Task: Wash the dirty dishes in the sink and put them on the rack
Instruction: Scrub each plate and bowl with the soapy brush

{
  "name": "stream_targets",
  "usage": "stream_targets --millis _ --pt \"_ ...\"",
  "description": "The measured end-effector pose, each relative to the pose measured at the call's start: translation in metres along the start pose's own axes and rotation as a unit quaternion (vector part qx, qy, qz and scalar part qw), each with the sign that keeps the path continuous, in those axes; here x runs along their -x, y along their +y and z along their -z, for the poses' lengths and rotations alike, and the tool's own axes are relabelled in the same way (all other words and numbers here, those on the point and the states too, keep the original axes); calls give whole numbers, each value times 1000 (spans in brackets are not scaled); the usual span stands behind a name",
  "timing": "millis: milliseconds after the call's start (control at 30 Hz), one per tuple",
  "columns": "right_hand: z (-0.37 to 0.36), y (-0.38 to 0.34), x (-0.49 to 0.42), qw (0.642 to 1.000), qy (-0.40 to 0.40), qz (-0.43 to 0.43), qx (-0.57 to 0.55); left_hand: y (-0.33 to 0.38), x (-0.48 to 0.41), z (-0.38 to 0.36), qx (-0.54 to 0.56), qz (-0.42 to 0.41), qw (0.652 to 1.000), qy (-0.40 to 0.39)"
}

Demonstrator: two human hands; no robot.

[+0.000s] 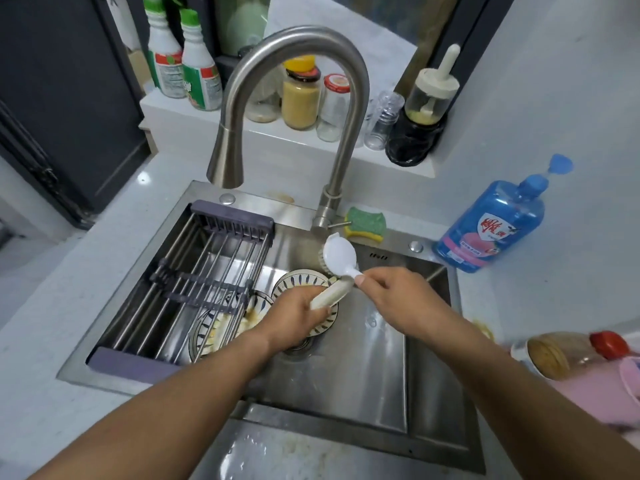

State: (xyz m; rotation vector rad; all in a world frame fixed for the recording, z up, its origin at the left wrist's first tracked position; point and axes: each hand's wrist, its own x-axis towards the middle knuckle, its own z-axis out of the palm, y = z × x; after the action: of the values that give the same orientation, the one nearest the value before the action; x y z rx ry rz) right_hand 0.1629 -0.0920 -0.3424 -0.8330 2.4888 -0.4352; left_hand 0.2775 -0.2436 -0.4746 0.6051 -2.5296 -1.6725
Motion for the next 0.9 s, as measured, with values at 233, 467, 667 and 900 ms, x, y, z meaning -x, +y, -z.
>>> stream_targets --millis 233,467,667,900 --pt "-22 31 -15 995 -43 -28 80 -22 -1 -44 -260 -67 962 -46" --pt "-56 57 -32 995 -57 -40 71 -54 -32 -66 -364 -75 924 -89" --pt "-66 67 -47 994 -68 -46 67 -73 -47 -80 -392 -51 913 -102" --pt "-80 75 -59 993 -86 -46 67 -102 -54 -89 -384 -34 916 -106"
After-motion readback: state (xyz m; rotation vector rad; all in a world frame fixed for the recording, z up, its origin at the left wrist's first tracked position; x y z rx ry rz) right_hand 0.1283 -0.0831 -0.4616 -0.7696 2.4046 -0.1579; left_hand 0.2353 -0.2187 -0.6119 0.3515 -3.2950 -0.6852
